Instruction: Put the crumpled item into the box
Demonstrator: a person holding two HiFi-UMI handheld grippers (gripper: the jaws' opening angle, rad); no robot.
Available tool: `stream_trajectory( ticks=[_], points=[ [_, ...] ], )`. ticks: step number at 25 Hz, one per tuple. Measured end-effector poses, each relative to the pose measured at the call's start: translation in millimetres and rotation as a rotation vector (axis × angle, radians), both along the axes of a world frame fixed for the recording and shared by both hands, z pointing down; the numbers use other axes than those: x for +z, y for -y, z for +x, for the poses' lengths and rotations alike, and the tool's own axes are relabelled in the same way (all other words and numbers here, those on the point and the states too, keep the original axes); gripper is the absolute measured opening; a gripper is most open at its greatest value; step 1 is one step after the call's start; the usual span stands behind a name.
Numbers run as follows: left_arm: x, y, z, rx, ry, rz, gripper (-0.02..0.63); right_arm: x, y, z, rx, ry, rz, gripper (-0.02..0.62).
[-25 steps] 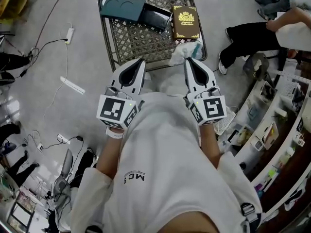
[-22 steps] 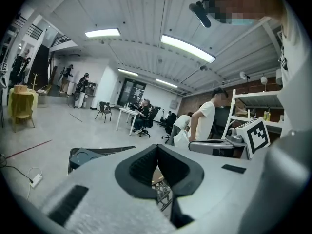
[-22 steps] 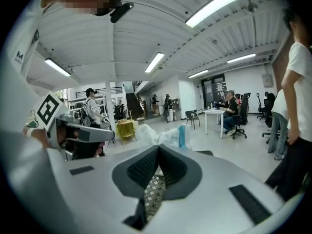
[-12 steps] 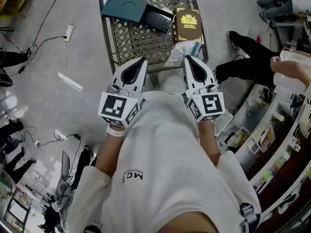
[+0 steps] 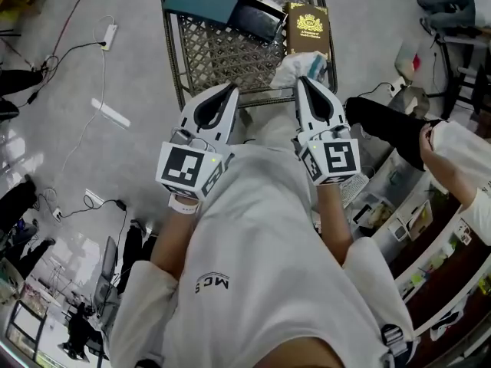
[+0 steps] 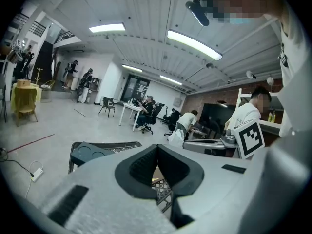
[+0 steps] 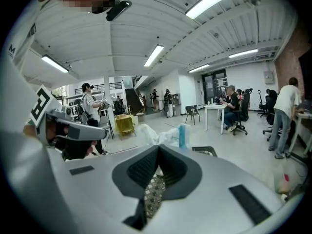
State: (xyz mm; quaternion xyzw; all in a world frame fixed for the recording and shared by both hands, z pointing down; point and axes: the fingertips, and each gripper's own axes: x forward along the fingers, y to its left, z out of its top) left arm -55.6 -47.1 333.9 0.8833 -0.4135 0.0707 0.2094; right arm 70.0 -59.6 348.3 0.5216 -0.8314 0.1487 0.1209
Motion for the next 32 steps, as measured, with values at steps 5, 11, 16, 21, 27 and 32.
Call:
stream_trajectory(
  ticks=[5,11,16,21,27,32],
  points=[
    [9.6,5.3,5.3,0.012,0.009,-0.01,0.025,14.1,19.9,0.8,0.001,-0.01,-0.008,0.018],
    [21.1,18.1,7.6,0.004,0.022,-0.026,0.025,38.1,44.0,4.0,-0.007,-0.023,-0.03,0.018],
    [34.3,29.9,11.7,0.0,0.033,-0.043,0.025,63.4,63.1,3.8,-0.015,-0.018,-0.057,0.018],
    [46.0,37.2,12.6,0.008,0.078,-0.061,0.025,83.7,79.9,-0.7,-0.028,-0.001,-0.068,0.018],
    [65.9,43.8,9.0,-0.019,0.084,-0.108,0.025,111.2,104.2,-5.0,-0.017,0.024,-0.089,0.018],
    [81.9,57.7,9.0,-0.037,0.079,-0.128,0.025,130.6,127.1,-10.8,-0.02,0.022,-0.092,0.018]
  ],
)
